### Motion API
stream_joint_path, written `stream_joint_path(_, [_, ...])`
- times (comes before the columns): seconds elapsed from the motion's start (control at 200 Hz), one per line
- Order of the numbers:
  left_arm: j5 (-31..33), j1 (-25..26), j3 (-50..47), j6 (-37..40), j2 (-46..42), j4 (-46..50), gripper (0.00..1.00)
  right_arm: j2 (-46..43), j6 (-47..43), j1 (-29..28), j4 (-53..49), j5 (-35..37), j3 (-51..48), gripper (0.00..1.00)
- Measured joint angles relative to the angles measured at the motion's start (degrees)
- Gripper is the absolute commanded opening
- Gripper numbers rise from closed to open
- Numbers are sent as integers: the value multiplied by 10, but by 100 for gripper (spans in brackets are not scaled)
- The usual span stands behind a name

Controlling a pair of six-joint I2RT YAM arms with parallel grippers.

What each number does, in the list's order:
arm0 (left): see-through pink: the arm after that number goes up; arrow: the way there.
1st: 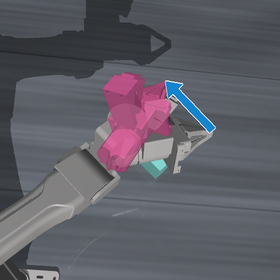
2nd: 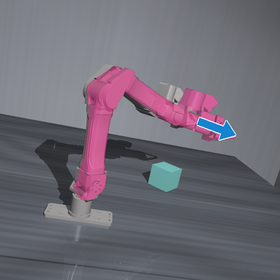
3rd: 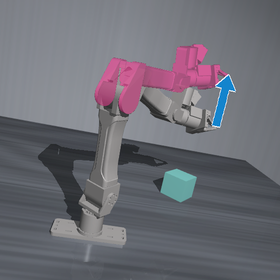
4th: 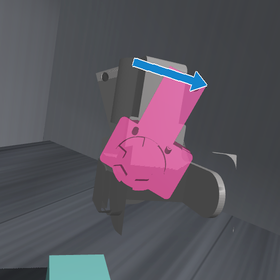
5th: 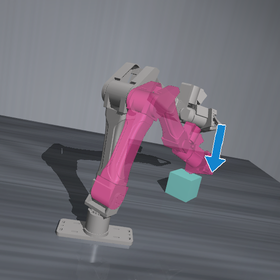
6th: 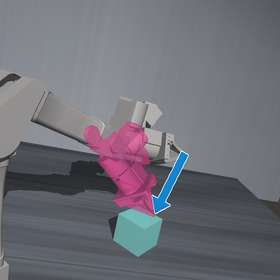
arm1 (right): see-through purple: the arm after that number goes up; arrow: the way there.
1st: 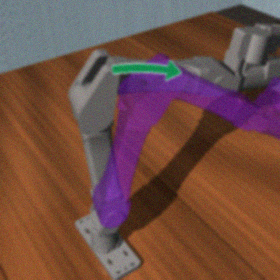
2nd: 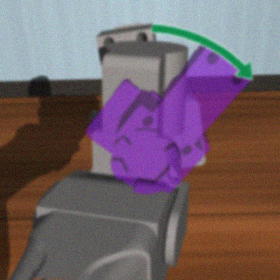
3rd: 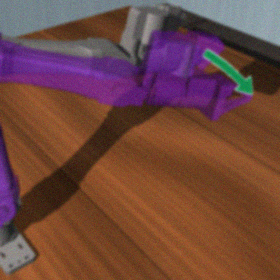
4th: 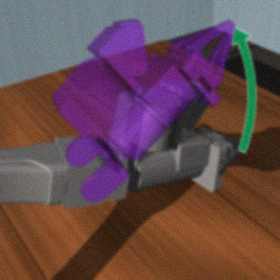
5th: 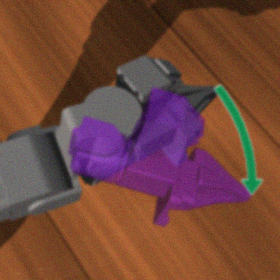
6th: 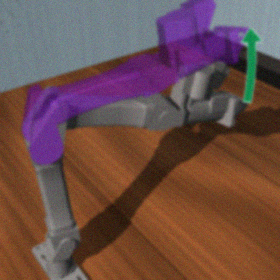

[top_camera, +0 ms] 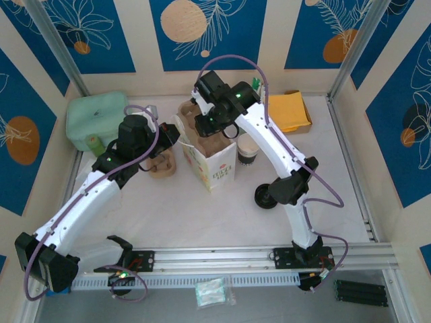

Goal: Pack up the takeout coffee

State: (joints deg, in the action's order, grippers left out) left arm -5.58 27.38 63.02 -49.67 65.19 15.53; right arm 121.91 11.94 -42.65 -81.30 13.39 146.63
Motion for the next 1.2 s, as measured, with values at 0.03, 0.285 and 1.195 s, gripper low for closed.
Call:
stream_joint_path(0.03, [0,0,0,0,0,0,6,2,0,0,-2,2,0,25])
stream_joint_path(0.285, [0,0,0,-4,0,0,6,18,6,0,-21,17,2,25])
stream_joint_path(1.195, [-6,0,-5,-11,-3,-1,6,64,26,-8,-57,39,3,25])
